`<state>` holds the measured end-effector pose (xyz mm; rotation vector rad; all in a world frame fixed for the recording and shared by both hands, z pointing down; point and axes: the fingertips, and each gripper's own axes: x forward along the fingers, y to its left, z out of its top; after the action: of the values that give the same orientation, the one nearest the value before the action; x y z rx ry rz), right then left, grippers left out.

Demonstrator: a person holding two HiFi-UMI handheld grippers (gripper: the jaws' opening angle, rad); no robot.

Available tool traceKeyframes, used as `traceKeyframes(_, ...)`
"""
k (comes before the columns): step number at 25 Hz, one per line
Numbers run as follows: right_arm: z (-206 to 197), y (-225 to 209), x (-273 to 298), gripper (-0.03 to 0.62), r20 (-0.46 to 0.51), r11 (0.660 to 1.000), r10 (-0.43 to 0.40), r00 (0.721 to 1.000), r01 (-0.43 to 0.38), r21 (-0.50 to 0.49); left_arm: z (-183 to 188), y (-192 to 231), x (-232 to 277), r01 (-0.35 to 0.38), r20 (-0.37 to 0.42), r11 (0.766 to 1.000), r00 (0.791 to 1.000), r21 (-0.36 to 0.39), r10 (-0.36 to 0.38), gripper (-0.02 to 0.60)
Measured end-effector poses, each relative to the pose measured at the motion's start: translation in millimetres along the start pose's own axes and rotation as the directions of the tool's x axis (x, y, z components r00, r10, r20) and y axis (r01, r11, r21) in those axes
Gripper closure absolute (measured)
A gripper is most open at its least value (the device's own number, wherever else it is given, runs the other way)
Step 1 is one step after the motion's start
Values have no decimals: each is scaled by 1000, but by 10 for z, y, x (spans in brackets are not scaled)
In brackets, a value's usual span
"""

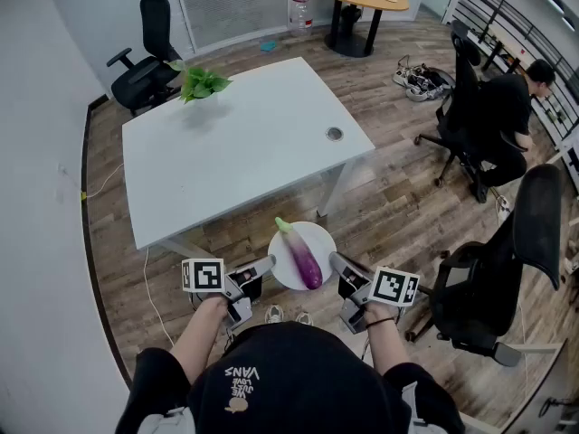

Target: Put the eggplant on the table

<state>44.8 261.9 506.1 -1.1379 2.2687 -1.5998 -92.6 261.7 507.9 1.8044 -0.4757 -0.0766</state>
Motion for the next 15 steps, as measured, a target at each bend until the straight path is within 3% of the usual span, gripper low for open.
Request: traceKeyframes(15,13,13,-6,559,-11,1000,11,1000,-11,-5,-12,-23,-4,4,20,1000,1000,-1,-4,557)
